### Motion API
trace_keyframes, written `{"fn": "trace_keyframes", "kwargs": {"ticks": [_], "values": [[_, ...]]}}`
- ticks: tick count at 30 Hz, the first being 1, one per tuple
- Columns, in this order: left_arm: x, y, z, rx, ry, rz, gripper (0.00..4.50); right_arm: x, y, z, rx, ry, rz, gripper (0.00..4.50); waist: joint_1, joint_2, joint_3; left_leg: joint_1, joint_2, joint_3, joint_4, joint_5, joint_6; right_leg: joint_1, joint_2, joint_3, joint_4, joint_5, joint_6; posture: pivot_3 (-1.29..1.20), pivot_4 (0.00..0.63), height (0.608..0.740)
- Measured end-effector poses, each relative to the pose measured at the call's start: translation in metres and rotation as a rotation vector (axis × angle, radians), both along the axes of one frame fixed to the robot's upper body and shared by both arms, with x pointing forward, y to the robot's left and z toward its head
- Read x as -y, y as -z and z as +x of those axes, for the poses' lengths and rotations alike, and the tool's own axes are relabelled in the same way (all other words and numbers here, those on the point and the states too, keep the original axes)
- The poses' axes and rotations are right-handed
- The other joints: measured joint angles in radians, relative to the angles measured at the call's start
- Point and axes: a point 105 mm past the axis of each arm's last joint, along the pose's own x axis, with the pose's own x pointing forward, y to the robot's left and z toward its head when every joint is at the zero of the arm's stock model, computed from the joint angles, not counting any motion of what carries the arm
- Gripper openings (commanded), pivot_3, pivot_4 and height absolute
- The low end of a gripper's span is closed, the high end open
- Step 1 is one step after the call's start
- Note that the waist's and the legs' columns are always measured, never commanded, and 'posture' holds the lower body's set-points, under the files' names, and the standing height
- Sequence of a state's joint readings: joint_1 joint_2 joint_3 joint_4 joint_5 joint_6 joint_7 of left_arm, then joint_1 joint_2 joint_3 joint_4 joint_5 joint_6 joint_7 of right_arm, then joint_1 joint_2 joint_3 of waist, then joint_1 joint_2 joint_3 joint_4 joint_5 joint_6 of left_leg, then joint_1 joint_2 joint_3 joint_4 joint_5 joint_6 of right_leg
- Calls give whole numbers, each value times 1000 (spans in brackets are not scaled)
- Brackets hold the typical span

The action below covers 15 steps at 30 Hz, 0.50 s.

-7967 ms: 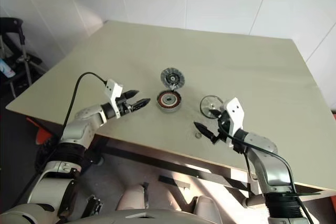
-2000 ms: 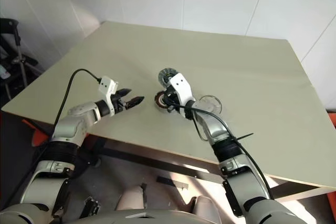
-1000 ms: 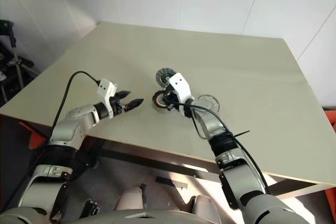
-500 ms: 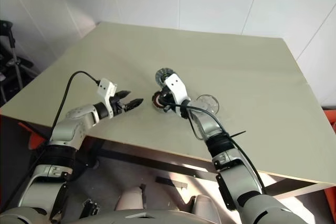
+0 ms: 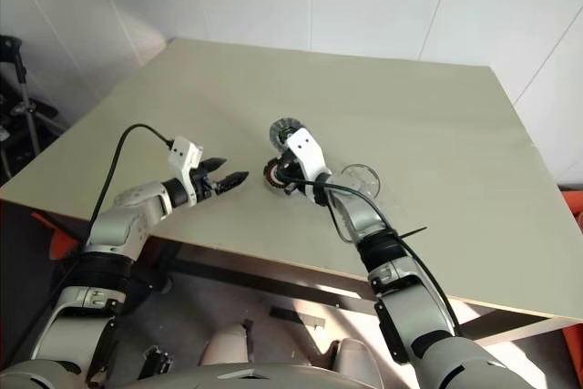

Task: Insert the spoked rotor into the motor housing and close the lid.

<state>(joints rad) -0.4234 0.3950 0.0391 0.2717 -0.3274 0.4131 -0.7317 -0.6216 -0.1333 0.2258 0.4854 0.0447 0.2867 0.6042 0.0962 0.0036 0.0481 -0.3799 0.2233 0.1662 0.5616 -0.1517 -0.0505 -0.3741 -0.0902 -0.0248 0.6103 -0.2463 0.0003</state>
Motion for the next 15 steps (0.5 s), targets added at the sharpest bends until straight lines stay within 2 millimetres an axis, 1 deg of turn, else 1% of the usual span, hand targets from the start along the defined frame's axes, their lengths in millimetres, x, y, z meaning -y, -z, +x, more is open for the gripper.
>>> {"fn": "trace_keyframes", "kwargs": {"ticks": [15], "values": [[-1,1,-2,0,0,4,4475,4,0,4,5,15,-1,575,0,0,0,0,0,0,0,0,0,0,0,0,1,0,0,0,0,740]]}}
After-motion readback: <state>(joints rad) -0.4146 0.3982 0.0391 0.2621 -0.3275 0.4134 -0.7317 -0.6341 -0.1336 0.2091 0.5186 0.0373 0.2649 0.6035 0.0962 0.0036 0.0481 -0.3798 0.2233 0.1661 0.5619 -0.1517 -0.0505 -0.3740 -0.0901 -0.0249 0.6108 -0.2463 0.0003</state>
